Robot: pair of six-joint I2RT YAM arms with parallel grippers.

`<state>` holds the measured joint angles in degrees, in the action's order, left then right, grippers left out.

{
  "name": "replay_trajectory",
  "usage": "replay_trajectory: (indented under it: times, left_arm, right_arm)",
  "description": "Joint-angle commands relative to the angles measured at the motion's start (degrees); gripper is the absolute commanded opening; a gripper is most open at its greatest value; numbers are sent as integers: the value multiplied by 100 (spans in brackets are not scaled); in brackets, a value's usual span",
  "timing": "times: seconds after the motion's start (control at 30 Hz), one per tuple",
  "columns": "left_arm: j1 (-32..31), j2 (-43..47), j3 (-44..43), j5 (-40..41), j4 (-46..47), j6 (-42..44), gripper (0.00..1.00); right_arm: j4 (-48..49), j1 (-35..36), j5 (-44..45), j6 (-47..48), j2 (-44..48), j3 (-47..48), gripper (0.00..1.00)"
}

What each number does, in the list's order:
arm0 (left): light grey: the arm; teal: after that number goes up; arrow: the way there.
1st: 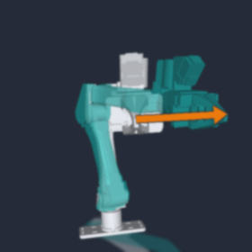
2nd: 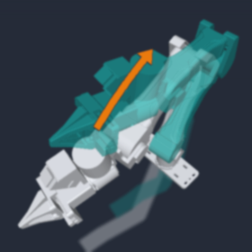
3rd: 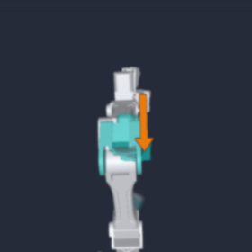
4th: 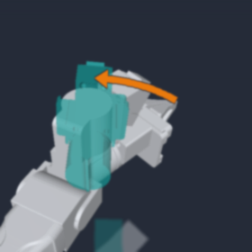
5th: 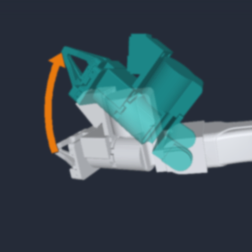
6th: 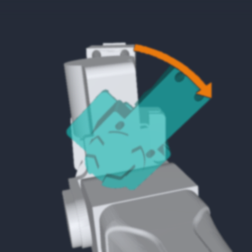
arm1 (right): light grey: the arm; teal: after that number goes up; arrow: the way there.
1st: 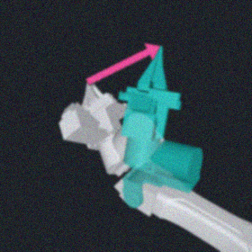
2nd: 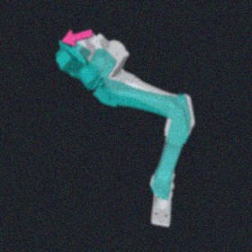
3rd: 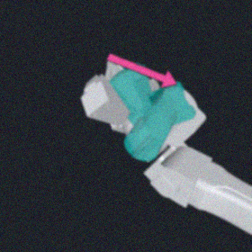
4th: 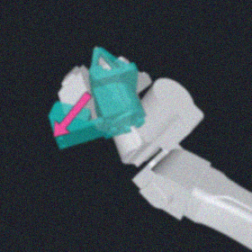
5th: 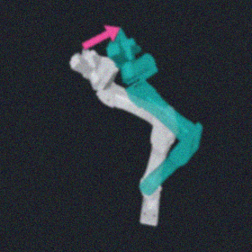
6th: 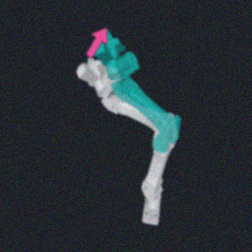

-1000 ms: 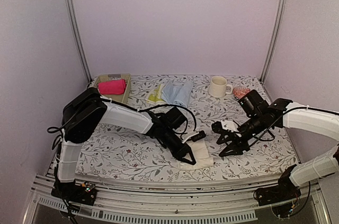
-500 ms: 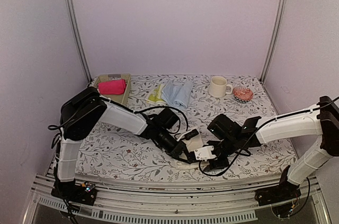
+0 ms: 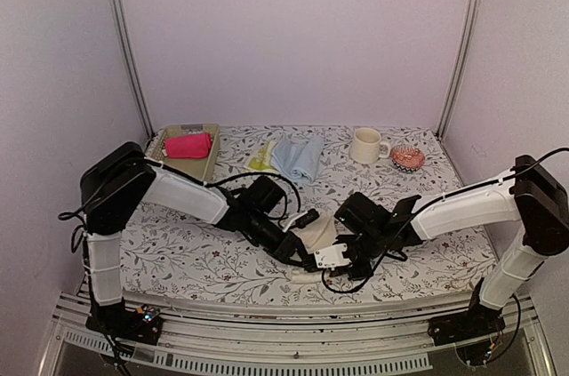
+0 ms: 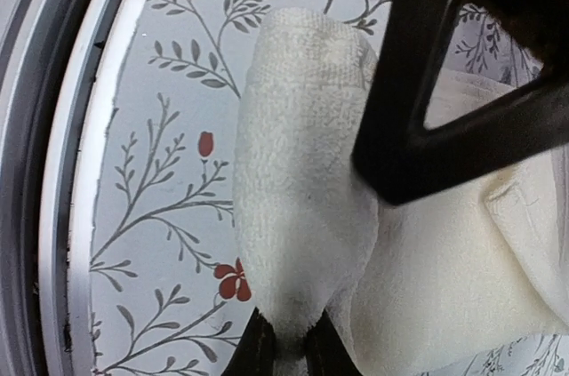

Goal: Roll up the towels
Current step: Roll the towel at the center of the board.

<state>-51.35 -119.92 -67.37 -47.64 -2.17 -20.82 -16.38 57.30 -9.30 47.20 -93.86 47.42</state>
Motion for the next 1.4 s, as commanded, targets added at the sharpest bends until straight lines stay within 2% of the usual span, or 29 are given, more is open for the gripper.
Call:
replay_trajectory:
  times: [0.0, 0.2, 0.37, 0.47, 0.6, 0.8, 0.93, 1.23, 1.3, 1.37]
  left_arm:
    - [114, 1603, 879, 1317, 200, 342, 33]
    - [-17, 3600, 2432, 2891, 831, 528, 35]
    - [-728, 5229, 3703, 4349, 1587, 976, 34]
    - [-1155, 5605, 4018, 4725, 1805, 1321, 34]
    - [-1902, 5112, 3719, 5066, 1618, 1980, 36]
    - [-2789, 3354, 2515, 6074, 1054, 3194, 40]
    - [-2905, 2341, 1880, 6466, 1004, 3678, 41]
    - [-2906, 1201, 1187, 6895, 761, 4151, 41]
    - [-2906, 1047, 1121, 6954, 724, 4171, 37]
    - [-2907, 948, 1041, 6985, 671, 4132, 26]
  right_arm:
    - [-1739, -4, -1308, 2, -188, 598, 11]
    - [-3507, -416, -2736, -72, -1047, 1831, 10]
    - [-4943, -1060, -3756, 328, -2365, 2911, 10]
    - [-5311, -1247, -4036, 549, -2869, 3250, 11]
    - [-5388, -1298, -4052, 528, -3206, 3503, 11]
    - [-5539, -1296, -4100, 545, -3420, 3771, 12]
    - [-5715, -1300, -4112, 529, -3605, 3998, 12]
    - [-5720, -1300, -4201, 422, -3627, 4148, 14]
    - [-5719, -1300, -4233, 430, -3632, 4159, 14]
    - [-5695, -1300, -4261, 422, -3648, 4220, 17]
